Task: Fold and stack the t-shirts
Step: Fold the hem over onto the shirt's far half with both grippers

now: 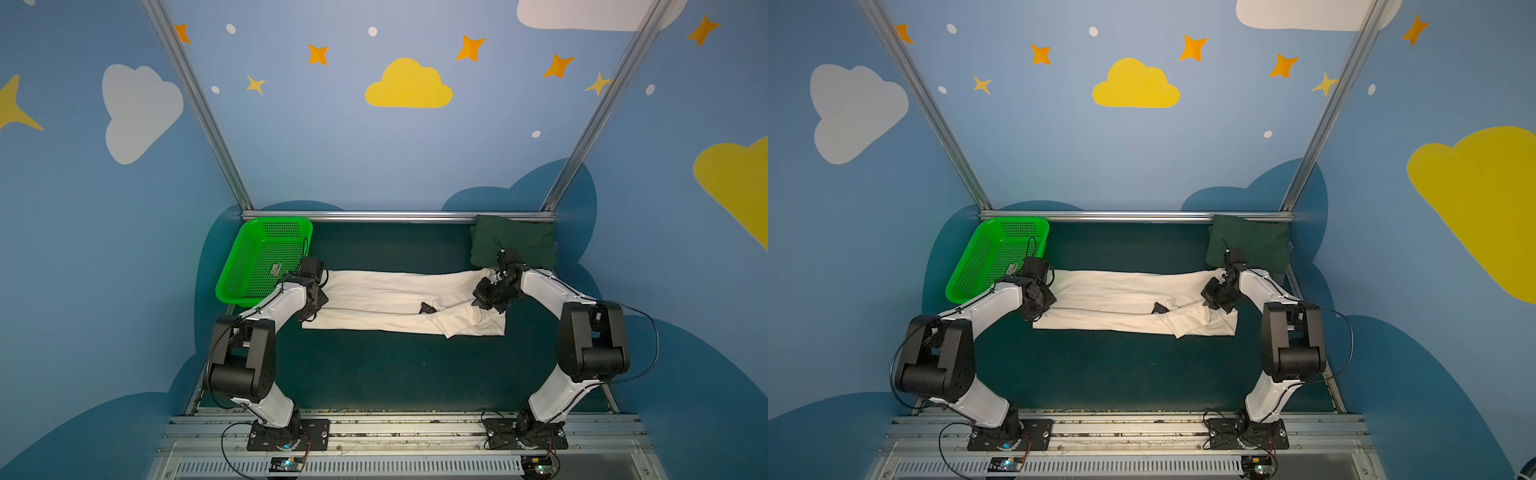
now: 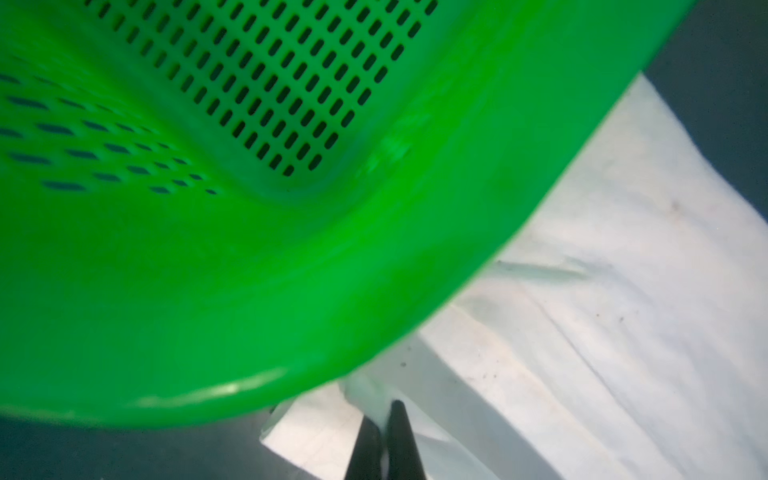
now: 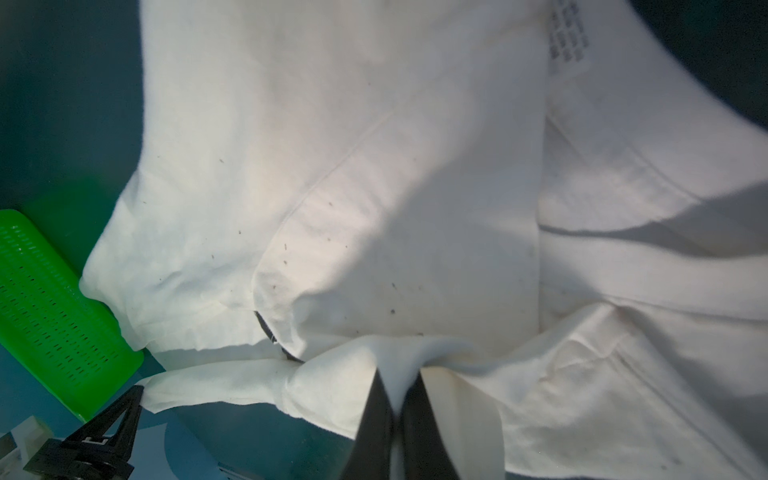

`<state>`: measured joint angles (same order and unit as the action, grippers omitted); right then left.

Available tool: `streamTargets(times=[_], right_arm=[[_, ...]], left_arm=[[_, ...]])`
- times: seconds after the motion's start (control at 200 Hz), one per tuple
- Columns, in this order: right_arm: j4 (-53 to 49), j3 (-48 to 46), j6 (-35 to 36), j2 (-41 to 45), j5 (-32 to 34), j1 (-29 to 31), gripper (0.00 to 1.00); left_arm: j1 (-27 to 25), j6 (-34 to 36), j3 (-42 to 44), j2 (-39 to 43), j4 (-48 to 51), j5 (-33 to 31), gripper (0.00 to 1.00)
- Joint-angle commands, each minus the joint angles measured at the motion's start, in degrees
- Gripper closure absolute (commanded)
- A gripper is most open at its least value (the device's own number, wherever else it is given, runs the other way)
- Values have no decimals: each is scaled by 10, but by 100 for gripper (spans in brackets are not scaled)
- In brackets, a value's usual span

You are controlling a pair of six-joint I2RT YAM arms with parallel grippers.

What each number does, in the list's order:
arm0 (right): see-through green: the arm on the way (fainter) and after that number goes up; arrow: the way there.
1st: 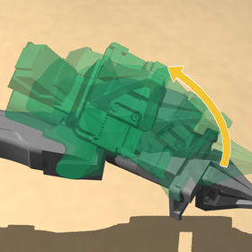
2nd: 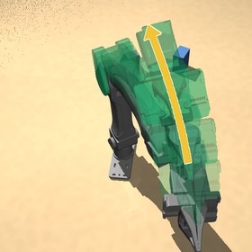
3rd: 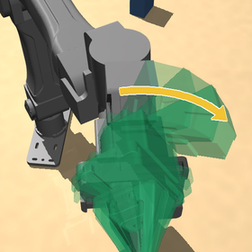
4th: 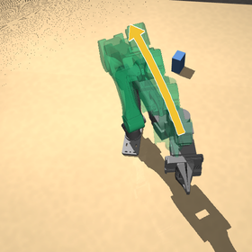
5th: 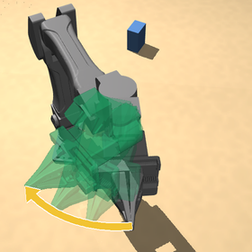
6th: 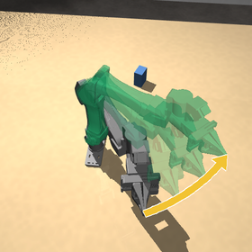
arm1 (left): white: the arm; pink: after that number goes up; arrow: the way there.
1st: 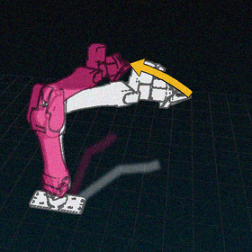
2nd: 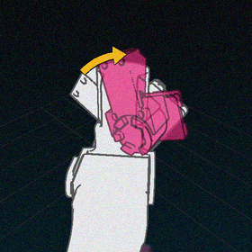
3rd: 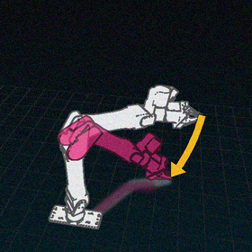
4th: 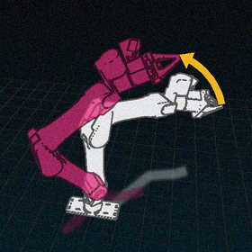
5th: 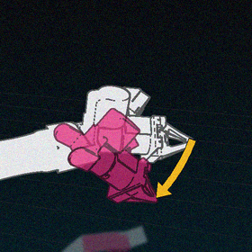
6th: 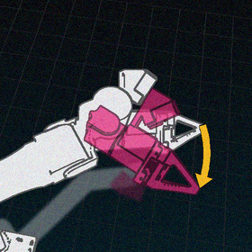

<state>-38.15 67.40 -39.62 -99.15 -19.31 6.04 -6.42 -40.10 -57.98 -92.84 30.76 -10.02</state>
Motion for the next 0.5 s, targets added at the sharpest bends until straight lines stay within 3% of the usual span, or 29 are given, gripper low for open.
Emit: streamTargets(times=[0.0, 0.435, 0.496], right_arm=[[-3, 27, 10, -5, 9, -2, 100], [-17, 61, 11, -10, 0, -1, 100], [-17, 62, 14, -15, -2, -2, 100]], left_arm=[[4, 13, -16, -6, 7, -28, 97], [4, 13, -26, -3, 11, -47, 97], [4, 13, -37, -14, 14, -47, 85]])
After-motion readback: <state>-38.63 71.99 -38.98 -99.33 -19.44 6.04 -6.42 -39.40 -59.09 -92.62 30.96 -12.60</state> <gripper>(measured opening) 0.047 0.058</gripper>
